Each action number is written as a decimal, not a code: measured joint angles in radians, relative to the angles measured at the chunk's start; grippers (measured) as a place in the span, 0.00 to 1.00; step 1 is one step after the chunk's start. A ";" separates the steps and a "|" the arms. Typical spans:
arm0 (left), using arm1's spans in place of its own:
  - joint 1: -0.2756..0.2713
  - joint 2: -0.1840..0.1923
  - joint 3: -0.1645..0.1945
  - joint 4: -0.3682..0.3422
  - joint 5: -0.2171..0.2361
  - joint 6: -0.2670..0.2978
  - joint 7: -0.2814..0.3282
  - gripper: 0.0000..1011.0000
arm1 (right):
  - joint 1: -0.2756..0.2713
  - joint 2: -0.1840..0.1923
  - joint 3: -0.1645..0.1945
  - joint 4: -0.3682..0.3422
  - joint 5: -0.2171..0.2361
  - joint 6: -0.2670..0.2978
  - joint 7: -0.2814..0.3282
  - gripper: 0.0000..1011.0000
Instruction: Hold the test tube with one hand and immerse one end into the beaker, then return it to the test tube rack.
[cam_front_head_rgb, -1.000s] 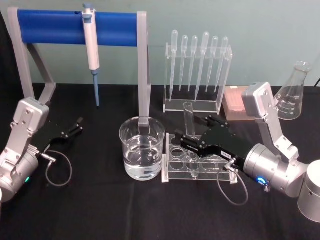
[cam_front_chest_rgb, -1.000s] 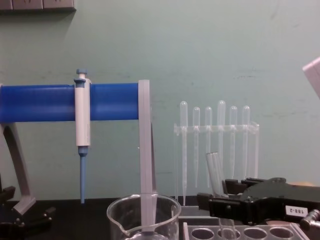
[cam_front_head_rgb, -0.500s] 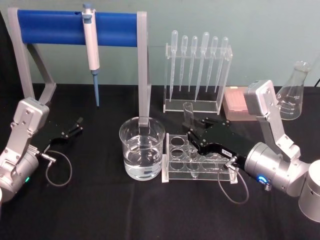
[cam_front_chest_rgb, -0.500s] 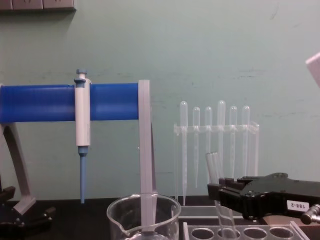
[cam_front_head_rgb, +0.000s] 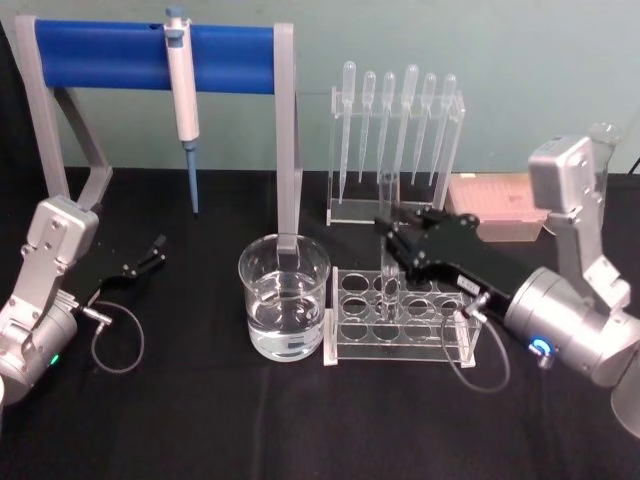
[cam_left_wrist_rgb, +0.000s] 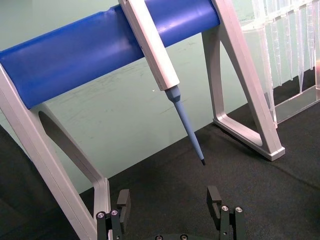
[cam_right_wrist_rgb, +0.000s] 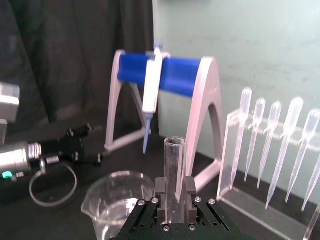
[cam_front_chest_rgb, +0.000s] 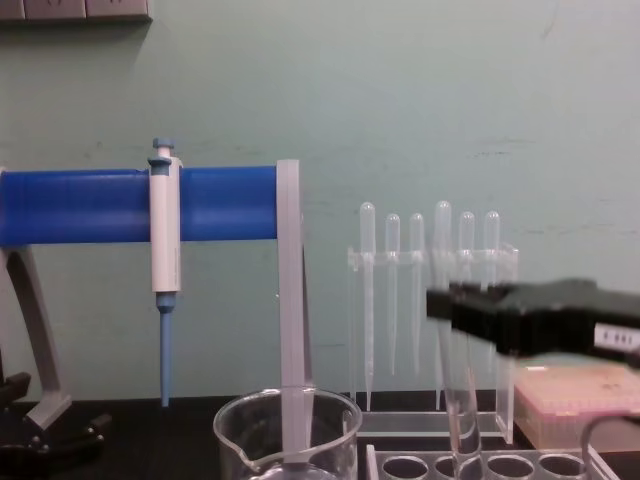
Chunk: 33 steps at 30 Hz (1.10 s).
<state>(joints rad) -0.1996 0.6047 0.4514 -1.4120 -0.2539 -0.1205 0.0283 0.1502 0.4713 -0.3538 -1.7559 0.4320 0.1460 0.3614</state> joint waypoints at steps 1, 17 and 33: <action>0.000 0.000 0.000 0.000 0.000 0.000 0.000 0.99 | -0.002 -0.001 0.005 -0.008 0.004 -0.002 -0.002 0.22; 0.000 0.000 0.000 0.000 0.000 0.000 0.000 0.99 | 0.003 -0.004 0.032 -0.060 0.024 0.018 -0.025 0.22; 0.000 0.000 0.000 0.000 0.000 0.000 0.000 0.99 | 0.002 -0.003 0.030 -0.056 0.023 0.015 -0.025 0.22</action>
<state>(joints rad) -0.1995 0.6047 0.4513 -1.4120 -0.2540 -0.1205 0.0283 0.1526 0.4687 -0.3238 -1.8121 0.4548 0.1612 0.3366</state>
